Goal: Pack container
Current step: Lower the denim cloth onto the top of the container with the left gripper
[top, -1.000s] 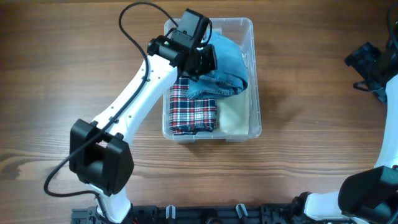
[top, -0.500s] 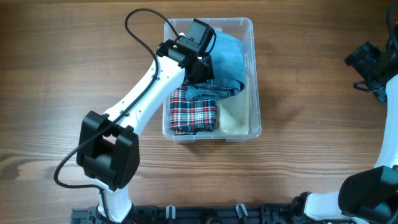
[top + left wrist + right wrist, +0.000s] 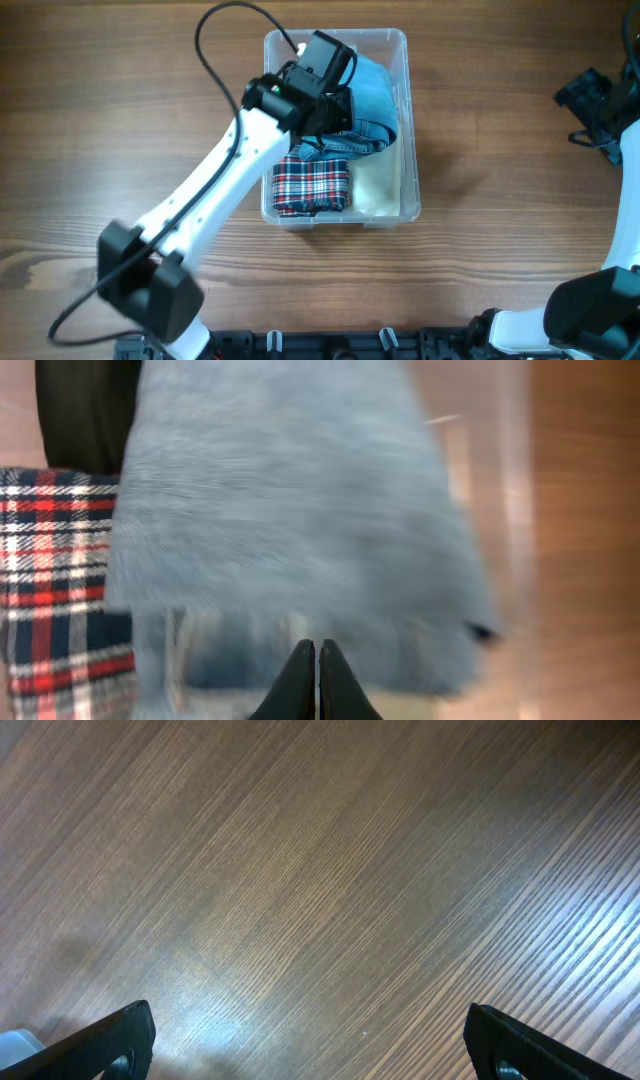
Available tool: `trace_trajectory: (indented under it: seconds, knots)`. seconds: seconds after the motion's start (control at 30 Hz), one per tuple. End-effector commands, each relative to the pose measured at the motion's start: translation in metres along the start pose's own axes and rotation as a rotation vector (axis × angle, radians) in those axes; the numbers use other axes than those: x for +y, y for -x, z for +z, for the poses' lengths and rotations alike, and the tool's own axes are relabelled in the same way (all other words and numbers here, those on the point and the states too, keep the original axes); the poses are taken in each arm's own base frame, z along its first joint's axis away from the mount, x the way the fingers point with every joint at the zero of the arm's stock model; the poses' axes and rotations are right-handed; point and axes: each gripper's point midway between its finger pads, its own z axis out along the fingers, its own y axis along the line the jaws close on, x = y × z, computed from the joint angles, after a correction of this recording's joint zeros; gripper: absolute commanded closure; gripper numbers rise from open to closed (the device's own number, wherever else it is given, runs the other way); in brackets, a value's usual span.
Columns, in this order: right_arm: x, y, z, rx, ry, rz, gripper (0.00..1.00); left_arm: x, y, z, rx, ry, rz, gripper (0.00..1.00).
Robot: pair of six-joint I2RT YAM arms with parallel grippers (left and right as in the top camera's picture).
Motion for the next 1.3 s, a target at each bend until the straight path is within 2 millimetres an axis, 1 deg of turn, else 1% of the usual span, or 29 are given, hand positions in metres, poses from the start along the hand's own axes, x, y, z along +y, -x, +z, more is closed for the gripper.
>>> trace_trajectory:
  seconds: [0.0,0.13,0.2,0.33,0.47,0.53,0.63,0.7,0.8,0.83,0.93,0.97,1.03,1.07,1.13,1.2,1.27]
  knots:
    - [-0.001,-0.002,0.005,0.015,-0.002,0.014,0.0,-0.011,-0.011,-0.015,0.012,-0.026,0.042,0.96]
    - [-0.001,-0.002,0.005,0.015,-0.002,0.014,0.0,0.001,-0.03,0.004,0.098,0.036,0.044,0.96]
    - [-0.001,-0.002,0.005,0.015,-0.002,0.014,0.0,0.007,-0.036,0.016,0.127,0.066,0.044,0.96]
    - [-0.001,-0.002,0.005,0.015,-0.002,0.014,0.0,0.027,-0.043,0.046,0.161,0.168,0.048,0.96]
    - [-0.001,-0.002,0.005,0.015,-0.002,0.014,0.0,0.039,-0.059,0.075,0.232,0.212,0.047,0.96]
    - [-0.001,-0.002,0.005,0.015,-0.002,0.014,0.0,0.04,-0.067,0.085,0.267,0.215,0.048,0.96]
    - [-0.001,-0.002,0.005,0.015,-0.002,0.014,0.0,0.038,-0.071,0.086,0.279,0.211,0.051,0.96]
    - [-0.001,-0.002,0.005,0.015,-0.002,0.014,0.0,0.035,-0.067,0.08,0.265,0.2,0.052,0.96]
    - [-0.001,-0.002,0.005,0.015,-0.002,0.014,0.0,0.026,-0.055,0.057,0.212,0.165,0.053,0.96]
    - [-0.001,-0.002,0.005,0.015,-0.002,0.014,0.0,0.022,-0.051,0.047,0.192,0.151,0.052,0.96]
    - [-0.001,-0.002,0.005,0.015,-0.002,0.014,0.0,0.008,-0.037,0.006,0.116,0.085,0.055,0.96]
    - [-0.001,-0.002,0.005,0.015,-0.002,0.014,0.0,0.004,-0.033,-0.005,0.092,0.068,0.057,0.96]
    - [-0.001,-0.002,0.005,0.015,-0.002,0.014,0.0,-0.006,-0.018,-0.036,0.003,0.012,0.059,0.96]
    - [-0.001,-0.002,0.005,0.015,-0.002,0.014,0.0,-0.012,-0.011,-0.048,-0.04,-0.016,0.06,0.96]
    - [-0.001,-0.002,0.005,0.015,-0.002,0.014,0.0,-0.021,0.002,-0.066,-0.112,-0.063,0.084,0.96]
    - [-0.001,-0.002,0.005,0.015,-0.002,0.014,0.0,-0.031,0.016,-0.077,-0.184,-0.106,0.121,0.96]
    - [-0.001,-0.002,0.005,0.015,-0.002,0.014,0.0,-0.037,0.025,-0.075,-0.219,-0.12,0.133,0.96]
